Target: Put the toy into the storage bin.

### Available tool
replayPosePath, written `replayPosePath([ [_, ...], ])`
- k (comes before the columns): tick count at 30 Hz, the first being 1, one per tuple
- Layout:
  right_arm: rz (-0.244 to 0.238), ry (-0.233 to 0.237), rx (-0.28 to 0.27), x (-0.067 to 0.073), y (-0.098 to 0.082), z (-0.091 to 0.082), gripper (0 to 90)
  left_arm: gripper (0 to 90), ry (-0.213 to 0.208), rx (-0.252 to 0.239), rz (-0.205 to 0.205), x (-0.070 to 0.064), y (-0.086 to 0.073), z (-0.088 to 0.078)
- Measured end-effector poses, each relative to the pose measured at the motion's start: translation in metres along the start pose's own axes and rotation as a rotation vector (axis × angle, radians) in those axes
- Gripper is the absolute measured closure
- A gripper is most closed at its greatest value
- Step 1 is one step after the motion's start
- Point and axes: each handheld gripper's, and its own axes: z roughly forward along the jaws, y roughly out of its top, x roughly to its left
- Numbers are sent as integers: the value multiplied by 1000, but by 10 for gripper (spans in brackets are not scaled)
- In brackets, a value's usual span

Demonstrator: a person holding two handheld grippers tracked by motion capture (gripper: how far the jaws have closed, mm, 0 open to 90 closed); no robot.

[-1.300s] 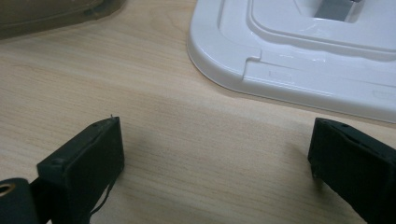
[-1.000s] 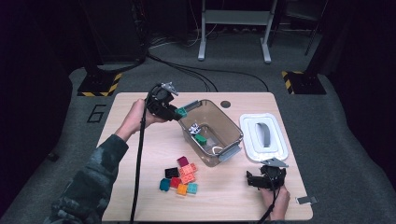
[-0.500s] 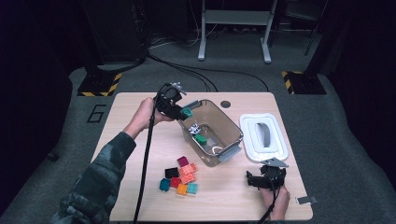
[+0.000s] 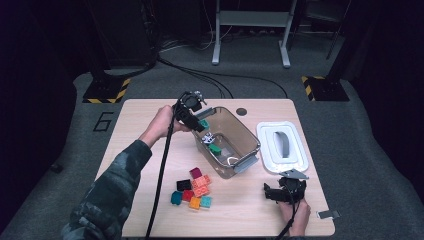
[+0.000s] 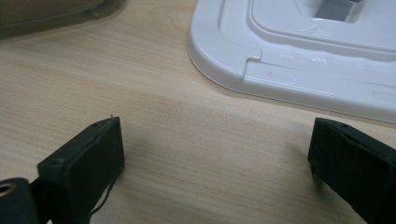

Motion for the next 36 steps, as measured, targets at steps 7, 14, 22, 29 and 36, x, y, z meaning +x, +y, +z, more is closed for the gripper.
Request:
replayPosePath([
  [7,0,0,0,0,0,0,27,592,4,67,-2,-1,3,11],
  [14,0,1,0,0,0,0,27,592,3,123,5,-5,9,20],
  [22,-1,2,1,0,0,0,27,591,-2,161,-4,-5,12,29],
  [29,-2,3,1,0,0,0,27,582,8,164,-19,-6,13,30],
  [36,-1,3,1,0,0,0,28,379,5,112,-22,-9,9,16],
])
